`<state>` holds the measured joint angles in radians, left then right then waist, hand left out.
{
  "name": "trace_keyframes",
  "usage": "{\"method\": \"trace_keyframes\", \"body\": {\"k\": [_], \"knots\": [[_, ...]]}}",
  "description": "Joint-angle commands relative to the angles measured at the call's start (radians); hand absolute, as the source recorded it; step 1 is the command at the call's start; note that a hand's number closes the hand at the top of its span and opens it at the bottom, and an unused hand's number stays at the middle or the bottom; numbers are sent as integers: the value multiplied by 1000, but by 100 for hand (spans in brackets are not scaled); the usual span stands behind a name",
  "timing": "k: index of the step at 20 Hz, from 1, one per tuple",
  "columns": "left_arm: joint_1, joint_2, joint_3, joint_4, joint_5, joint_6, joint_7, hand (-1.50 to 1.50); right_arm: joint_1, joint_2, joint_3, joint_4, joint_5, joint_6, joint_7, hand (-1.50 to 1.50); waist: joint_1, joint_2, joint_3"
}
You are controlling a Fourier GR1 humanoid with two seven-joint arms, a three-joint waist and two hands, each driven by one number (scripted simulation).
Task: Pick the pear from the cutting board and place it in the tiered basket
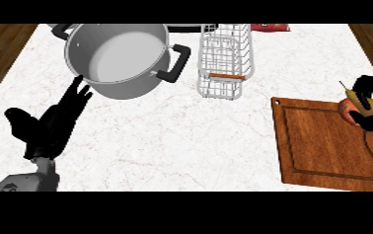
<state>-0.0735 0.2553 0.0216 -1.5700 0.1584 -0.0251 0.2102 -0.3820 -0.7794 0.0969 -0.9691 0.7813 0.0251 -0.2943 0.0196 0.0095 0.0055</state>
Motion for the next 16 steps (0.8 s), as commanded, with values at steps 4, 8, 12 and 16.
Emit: {"method": "trace_keyframes", "body": {"k": [4,8,12,16], "knots": [[16,9,11,0,7,-7,17,0,-99,76,-251,24,-322,-32,-221,150,-18,-12,-2],[-4,15,18,-9,1,-5,23,0,-143,50,-331,17,-439,62,-306,150,-22,-11,-5],[37,-4,5,-41,-13,-6,18,0,-158,37,-320,-99,-476,184,-223,150,-20,-13,-6],[45,-10,8,-24,-16,-20,8,0,-201,71,-280,-250,-493,250,-38,150,-18,-13,-7]]}}
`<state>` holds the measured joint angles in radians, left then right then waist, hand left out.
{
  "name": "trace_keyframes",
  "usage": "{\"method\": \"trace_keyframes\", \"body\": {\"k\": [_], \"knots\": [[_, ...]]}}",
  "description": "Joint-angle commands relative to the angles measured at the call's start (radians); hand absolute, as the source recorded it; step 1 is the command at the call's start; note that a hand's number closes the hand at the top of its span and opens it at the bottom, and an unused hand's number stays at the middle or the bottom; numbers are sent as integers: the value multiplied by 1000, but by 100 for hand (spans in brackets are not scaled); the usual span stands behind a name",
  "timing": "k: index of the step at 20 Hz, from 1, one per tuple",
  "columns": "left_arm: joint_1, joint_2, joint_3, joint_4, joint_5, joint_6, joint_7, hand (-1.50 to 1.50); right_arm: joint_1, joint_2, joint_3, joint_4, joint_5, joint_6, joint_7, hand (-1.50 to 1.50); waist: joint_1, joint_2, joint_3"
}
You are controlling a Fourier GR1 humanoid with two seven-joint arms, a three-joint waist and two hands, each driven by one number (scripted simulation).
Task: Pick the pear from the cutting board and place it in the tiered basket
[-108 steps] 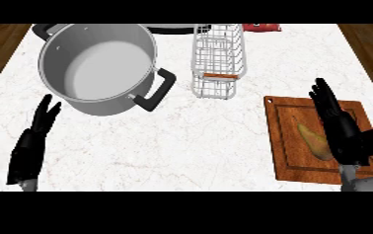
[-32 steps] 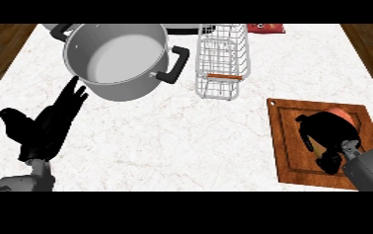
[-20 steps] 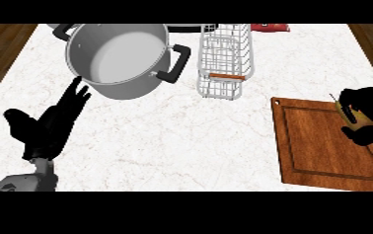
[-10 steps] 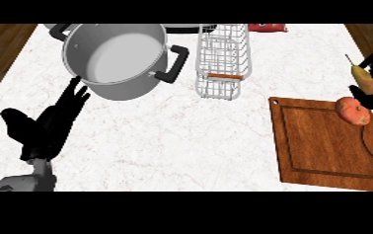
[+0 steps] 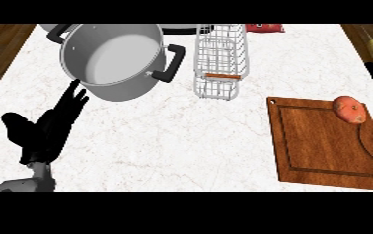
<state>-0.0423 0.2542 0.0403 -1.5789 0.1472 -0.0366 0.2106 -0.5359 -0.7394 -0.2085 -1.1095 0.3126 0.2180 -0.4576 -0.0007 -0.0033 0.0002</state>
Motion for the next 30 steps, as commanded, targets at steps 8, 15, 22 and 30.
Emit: {"method": "trace_keyframes", "body": {"k": [8,15,22,30], "knots": [[-30,-37,-5,-9,-27,25,36,0,-117,168,145,-368,-13,84,425,150,2,1,-1],[-45,-17,25,26,-15,-28,9,0,-280,311,215,-337,43,52,633,150,9,3,-1],[-15,-41,9,-11,-46,-18,13,0,-304,399,279,-286,132,46,728,150,7,3,0],[-34,-38,31,17,-42,-52,3,0,-333,518,321,-221,218,-10,747,150,6,4,0]]}}
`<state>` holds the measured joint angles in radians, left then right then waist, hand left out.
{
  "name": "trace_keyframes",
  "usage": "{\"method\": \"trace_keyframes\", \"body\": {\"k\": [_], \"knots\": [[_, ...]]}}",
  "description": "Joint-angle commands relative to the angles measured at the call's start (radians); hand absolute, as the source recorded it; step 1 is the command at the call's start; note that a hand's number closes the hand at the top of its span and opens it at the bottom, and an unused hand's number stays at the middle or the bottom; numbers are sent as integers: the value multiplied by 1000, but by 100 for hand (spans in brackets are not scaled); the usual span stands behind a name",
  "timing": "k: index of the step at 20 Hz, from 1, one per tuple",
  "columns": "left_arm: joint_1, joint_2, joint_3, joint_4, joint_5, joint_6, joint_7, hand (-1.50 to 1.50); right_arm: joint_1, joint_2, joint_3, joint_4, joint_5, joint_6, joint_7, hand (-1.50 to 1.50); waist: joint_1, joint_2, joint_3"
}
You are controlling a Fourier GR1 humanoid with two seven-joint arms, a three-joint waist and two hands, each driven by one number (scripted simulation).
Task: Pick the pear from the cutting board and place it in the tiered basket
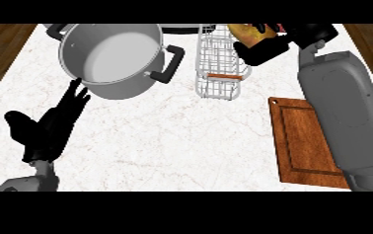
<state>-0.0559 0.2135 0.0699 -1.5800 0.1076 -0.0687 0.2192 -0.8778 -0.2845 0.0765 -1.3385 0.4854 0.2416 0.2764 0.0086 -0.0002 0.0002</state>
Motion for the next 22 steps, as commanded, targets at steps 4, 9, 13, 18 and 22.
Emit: {"method": "trace_keyframes", "body": {"k": [4,9,13,18,22], "knots": [[23,1,9,-29,-5,-17,6,0,-28,69,36,164,142,-125,-80,150,4,2,0],[-27,-6,24,36,-5,-28,-15,0,-58,105,10,297,192,-233,-174,150,2,3,0],[-34,-17,1,-41,-12,2,77,0,-98,158,-52,339,177,-367,-201,150,8,4,0],[-13,-20,22,59,-26,-39,-65,0,-161,181,-88,498,171,-398,-274,-150,4,4,0],[-23,-18,6,-76,-12,-19,78,0,-271,194,-102,620,202,-445,-285,-150,15,5,0]]}}
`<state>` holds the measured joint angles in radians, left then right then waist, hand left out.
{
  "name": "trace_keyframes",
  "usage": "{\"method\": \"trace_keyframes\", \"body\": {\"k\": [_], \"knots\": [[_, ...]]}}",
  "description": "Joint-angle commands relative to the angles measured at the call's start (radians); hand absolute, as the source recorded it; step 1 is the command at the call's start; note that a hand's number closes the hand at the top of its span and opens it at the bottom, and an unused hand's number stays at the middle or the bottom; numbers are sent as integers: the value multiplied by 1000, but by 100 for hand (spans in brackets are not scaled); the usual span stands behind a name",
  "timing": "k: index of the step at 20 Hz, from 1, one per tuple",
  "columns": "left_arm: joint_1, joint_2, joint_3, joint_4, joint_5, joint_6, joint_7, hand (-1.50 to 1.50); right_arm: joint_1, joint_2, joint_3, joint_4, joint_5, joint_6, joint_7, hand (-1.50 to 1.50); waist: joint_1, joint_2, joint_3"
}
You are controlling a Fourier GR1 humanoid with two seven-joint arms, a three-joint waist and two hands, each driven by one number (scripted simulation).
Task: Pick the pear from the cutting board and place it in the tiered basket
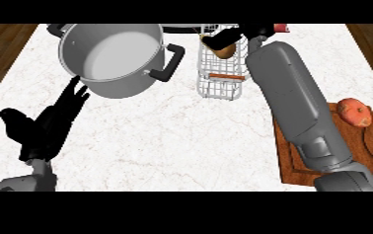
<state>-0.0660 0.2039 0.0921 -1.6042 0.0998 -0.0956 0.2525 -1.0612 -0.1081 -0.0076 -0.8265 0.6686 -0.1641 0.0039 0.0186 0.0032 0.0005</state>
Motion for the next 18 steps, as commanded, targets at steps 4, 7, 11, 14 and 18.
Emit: {"method": "trace_keyframes", "body": {"k": [4,7,11,14,18], "knots": [[-29,-15,-2,59,-21,-4,-39,0,-89,65,-69,131,-33,-101,-57,-150,-1,3,-1],[68,-17,3,-42,13,-24,-26,0,-50,27,-132,64,-127,-19,-45,-150,-3,-3,0],[14,-7,10,-14,4,-16,-2,0,-44,19,-220,-1,-253,36,-34,-150,-18,-6,0],[-28,-28,5,51,-24,12,-24,0,-84,28,-297,30,-333,21,-16,-150,-18,-1,0],[16,-1,22,15,17,-42,-23,0,-71,-28,-411,44,-439,13,-70,-150,-9,1,0]]}}
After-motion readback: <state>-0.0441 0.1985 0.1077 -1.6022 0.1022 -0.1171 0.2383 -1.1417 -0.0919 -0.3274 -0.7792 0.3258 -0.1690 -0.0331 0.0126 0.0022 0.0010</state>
